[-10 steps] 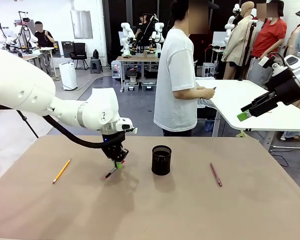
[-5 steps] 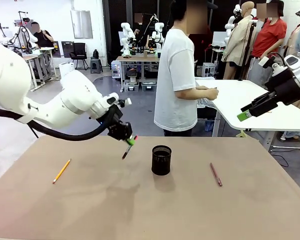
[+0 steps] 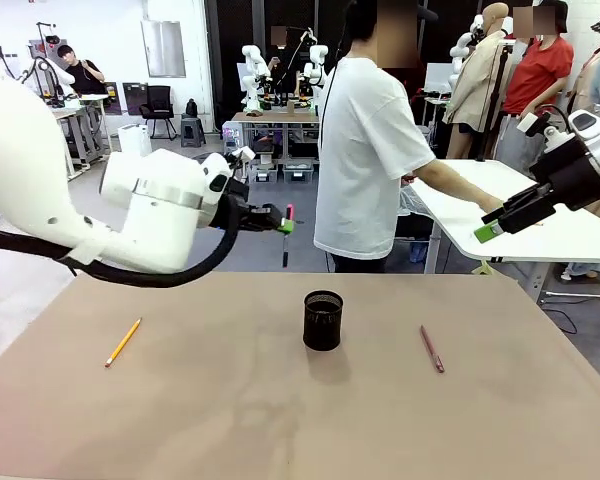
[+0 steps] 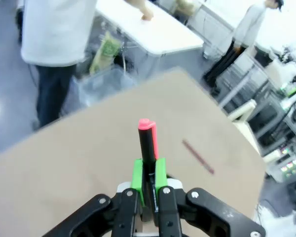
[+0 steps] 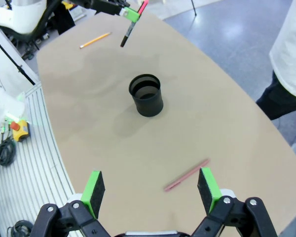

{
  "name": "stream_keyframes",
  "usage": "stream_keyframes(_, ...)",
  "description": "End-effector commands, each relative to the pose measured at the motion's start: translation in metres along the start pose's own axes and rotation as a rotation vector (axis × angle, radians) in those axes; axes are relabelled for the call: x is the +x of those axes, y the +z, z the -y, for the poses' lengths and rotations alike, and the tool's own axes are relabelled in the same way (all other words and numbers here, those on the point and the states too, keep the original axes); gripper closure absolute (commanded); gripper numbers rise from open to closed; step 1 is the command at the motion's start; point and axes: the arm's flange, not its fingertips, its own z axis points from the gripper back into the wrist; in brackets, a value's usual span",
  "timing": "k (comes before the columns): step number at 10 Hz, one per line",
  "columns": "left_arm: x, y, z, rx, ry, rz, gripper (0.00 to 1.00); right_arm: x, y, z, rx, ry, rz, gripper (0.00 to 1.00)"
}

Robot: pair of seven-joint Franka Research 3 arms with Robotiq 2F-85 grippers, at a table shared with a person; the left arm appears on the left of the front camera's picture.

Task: Place the pens into the pen holder.
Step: Pick up a writing instrument from the table and place it into the Pen holder.

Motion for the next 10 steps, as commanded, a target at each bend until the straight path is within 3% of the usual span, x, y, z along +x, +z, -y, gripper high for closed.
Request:
stream_keyframes(1,-0.036,0.000,0.009,-0.079,-0.145,0.159,1.00,0.002,0.000,0.000,0.001,0.000,0.013,0.00)
stream_keyframes(2,-0.038,-0.004,0.012,-0.097,-0.163,0.135,1.00,0.002,0.000,0.000,0.001,0.000,0.013,0.00)
stream_keyframes(3,-0.001,-0.001,0.014,-0.016,-0.059,0.074,1.00,0.002,0.000,0.000,0.001,0.000,0.013,0.00)
stream_keyframes(5,-0.001,-0.001,0.014,-0.016,-0.059,0.074,1.00,0.002,0.000,0.000,0.001,0.000,0.013,0.00)
stream_keyframes(10,-0.065,-0.061,0.035,-0.117,-0.217,0.137,1.00,0.002,0.000,0.000,0.001,0.000,0.013,0.00)
